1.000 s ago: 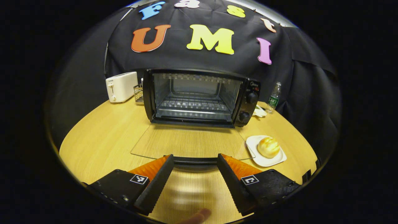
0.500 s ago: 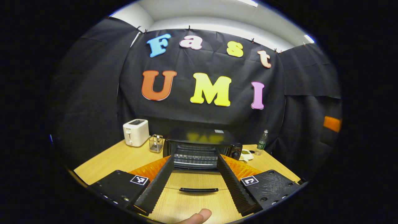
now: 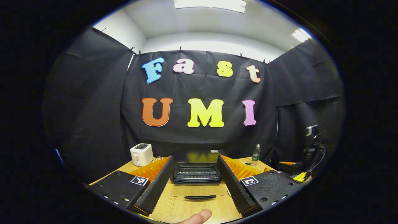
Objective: Open the electric oven with the left hand, put the food in, and close the electric oven.
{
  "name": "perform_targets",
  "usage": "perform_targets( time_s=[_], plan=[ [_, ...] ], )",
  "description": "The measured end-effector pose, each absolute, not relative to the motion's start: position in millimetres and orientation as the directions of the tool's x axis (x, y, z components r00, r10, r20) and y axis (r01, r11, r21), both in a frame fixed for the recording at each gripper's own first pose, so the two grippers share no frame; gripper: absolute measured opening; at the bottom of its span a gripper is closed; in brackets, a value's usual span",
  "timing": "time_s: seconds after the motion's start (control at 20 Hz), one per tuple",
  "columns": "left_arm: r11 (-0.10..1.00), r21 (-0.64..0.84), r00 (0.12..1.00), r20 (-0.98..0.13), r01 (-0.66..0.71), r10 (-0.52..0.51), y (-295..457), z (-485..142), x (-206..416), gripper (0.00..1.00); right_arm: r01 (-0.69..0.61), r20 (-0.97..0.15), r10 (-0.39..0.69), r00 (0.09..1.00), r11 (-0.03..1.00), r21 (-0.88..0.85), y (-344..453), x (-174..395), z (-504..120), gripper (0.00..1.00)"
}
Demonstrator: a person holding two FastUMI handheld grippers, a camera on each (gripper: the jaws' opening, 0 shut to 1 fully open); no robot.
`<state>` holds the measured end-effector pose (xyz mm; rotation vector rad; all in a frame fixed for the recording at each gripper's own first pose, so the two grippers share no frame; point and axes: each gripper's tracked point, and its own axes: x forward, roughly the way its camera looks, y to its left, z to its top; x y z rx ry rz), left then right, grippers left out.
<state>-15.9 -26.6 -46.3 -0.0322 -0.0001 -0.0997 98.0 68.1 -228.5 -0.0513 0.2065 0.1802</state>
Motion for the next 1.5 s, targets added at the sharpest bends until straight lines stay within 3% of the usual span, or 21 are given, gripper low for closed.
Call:
perform_targets(
  time_s=[0.1, 0.25, 0.3, 0.5, 0.75, 0.8, 0.85, 1.15, 1.25, 1.3, 1.45, 1.5],
  plan=[
    [0.993, -0.032, 0.994, 0.013, 0.113, -0.112, -31, -40, -25, 0.92, -0.208, -0.281, 0.201, 0.938, 0.978, 0.004, 78, 112, -269, 1.00],
    [0.991, -0.040, 0.991, 0.037, 0.127, -0.125, -30, -30, -36, 0.92, -0.233, -0.355, 0.244, 0.902, 0.970, 0.074, 88, 127, -312, 0.96],
    [0.992, -0.034, 0.992, 0.043, 0.122, -0.121, -28, -26, -40, 0.92, -0.229, -0.374, 0.244, 0.895, 0.970, 0.085, 87, 132, -324, 1.00],
    [0.991, -0.029, 0.990, 0.065, 0.128, -0.126, -27, -19, -50, 0.92, -0.210, -0.442, 0.218, 0.870, 0.975, 0.067, 79, 147, -362, 1.00],
    [0.990, -0.042, 0.990, 0.058, 0.134, -0.131, -25, -24, -48, 0.92, -0.222, -0.496, 0.215, 0.841, 0.974, 0.047, 82, 148, -384, 1.00],
    [0.991, -0.042, 0.990, 0.053, 0.130, -0.128, -24, -26, -47, 0.92, -0.220, -0.509, 0.212, 0.834, 0.974, 0.046, 81, 146, -387, 0.95],
    [0.991, -0.041, 0.991, 0.049, 0.128, -0.125, -23, -27, -46, 0.92, -0.211, -0.523, 0.204, 0.828, 0.976, 0.046, 79, 146, -390, 1.00],
    [0.992, -0.049, 0.993, 0.025, 0.117, -0.115, -20, -37, -37, 0.92, -0.194, -0.552, 0.215, 0.806, 0.976, 0.097, 77, 151, -406, 1.00],
    [0.991, -0.054, 0.993, 0.014, 0.119, -0.118, -21, -40, -34, 0.92, -0.198, -0.554, 0.226, 0.801, 0.974, 0.110, 77, 150, -407, 0.96],
    [0.992, -0.052, 0.993, 0.009, 0.117, -0.116, -21, -42, -33, 0.92, -0.199, -0.559, 0.228, 0.797, 0.973, 0.114, 78, 152, -409, 0.88],
    [0.992, -0.046, 0.993, 0.003, 0.120, -0.120, -23, -46, -31, 0.92, -0.206, -0.560, 0.233, 0.795, 0.972, 0.113, 81, 153, -411, 0.90],
    [0.991, -0.047, 0.992, 0.002, 0.125, -0.125, -25, -46, -31, 0.92, -0.206, -0.561, 0.235, 0.794, 0.972, 0.115, 82, 155, -411, 0.83]
  ],
)
